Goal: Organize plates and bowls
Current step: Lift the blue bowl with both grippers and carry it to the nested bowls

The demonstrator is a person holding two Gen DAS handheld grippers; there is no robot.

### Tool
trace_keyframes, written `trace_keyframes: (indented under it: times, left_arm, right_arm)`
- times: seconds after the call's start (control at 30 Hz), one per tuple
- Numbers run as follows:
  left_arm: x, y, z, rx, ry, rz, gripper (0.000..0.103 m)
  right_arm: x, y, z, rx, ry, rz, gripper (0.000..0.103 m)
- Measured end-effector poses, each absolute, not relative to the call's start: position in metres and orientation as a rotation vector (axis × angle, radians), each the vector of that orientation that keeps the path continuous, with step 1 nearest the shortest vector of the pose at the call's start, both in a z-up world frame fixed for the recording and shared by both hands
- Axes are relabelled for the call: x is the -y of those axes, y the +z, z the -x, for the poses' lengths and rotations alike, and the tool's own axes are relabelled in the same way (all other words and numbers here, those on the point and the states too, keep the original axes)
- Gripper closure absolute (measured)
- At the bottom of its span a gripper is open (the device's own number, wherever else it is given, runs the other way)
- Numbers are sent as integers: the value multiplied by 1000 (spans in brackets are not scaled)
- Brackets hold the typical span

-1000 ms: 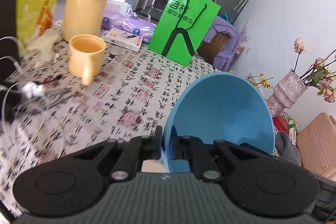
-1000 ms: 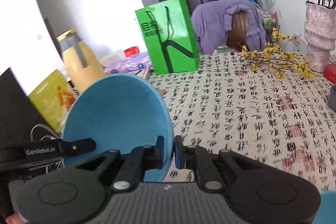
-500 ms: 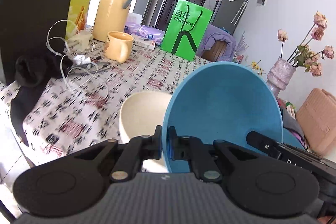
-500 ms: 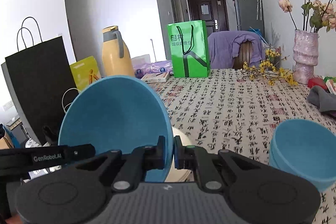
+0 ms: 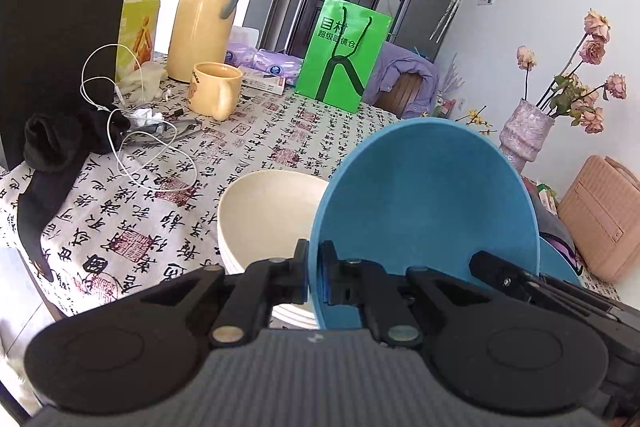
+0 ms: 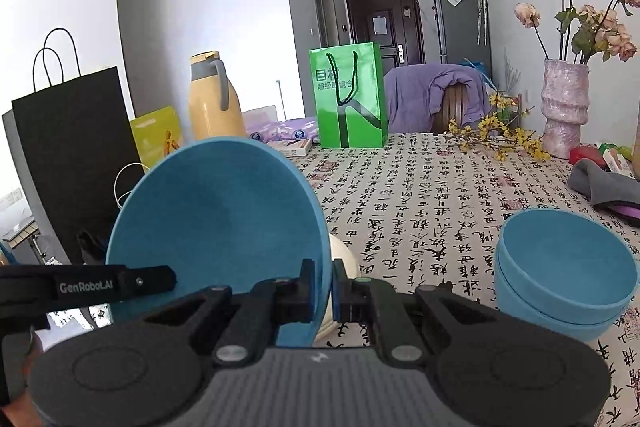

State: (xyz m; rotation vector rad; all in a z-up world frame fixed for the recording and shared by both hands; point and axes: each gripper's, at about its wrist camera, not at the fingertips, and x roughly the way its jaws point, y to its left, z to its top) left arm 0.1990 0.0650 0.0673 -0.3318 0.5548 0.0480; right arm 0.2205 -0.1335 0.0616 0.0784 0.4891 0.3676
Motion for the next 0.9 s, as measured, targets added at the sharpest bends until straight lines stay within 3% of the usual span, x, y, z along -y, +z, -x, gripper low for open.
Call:
trace_keyframes:
  times: [0.47, 0.9]
  left_arm:
    - [23, 113, -274, -514, -168, 290, 97]
    - [134, 83, -327, -675, -327, 260, 96]
  right_arm:
    - [220, 99, -261, -441, 247, -143, 94]
    - [349, 84, -290, -550, 104, -250, 94]
